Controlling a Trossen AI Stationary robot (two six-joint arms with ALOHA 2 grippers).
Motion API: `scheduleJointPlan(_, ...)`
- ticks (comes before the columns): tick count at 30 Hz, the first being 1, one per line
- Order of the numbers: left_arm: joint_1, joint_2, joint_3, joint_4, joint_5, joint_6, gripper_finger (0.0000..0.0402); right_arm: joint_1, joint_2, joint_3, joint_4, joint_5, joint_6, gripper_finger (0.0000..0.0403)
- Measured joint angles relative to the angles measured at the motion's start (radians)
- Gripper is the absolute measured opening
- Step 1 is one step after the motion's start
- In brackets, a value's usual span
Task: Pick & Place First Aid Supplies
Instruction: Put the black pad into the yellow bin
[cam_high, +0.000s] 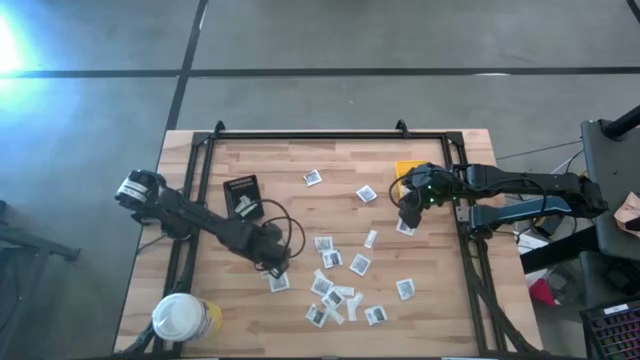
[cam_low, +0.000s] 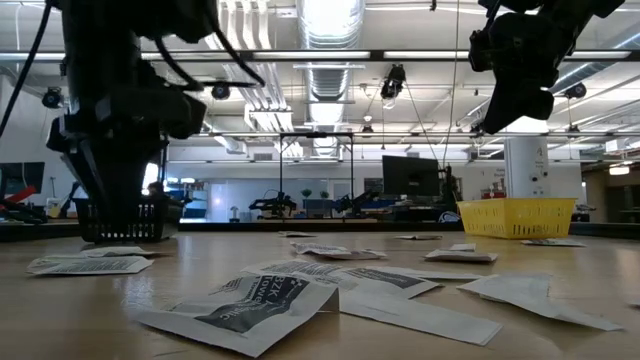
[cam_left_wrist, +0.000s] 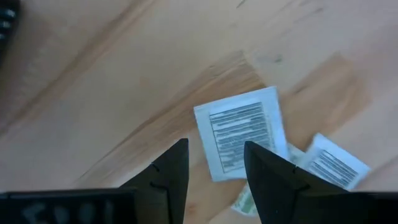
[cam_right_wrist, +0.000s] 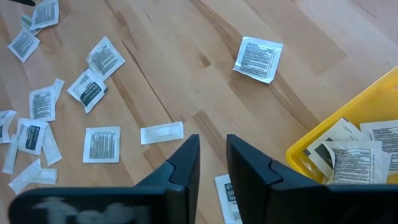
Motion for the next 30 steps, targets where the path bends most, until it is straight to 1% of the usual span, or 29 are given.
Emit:
scheduleJointPlan(3, 0.0, 0.001, -0.039, 0.056, 0.0, -0.021, 0.0147, 0.0, 0.0, 0.0, 0.0, 0.0, 0.001, 0.0079)
scheduleJointPlan(6, 0.0, 0.001, -0.068, 0.152, 0.006, -0.023, 0.0147, 0.0, 0.0, 0.0, 0.001, 0.0, 0.001, 0.0076)
scheduleJointPlan(8, 0.0, 0.001, -0.082, 0.165, 0.016, -0.024, 0.0147, 0.0, 0.0, 0.0, 0.001, 0.0, 0.001, 0.0072)
scheduleJointPlan(16, 0.0, 0.001, -0.094, 0.16, 0.017, -0.03, 0.0147, 0.0, 0.0, 0.0, 0.001, 0.0, 0.001, 0.0063)
scheduleJointPlan(21, 0.0, 0.0, -0.056, 0.151, 0.017, 0.015, 0.0147, 0.0, 0.0, 0.0, 0.001, 0.0, -0.002, 0.0068)
scheduleJointPlan(25, 0.0, -0.001, -0.023, 0.082, 0.017, 0.022, 0.0147, 0.0, 0.0, 0.0, 0.001, 0.0, -0.002, 0.0074)
scheduleJointPlan(30, 0.0, -0.001, -0.017, -0.006, 0.017, -0.001, 0.0147, 0.0, 0.0, 0.0, 0.001, 0.0, -0.002, 0.0079)
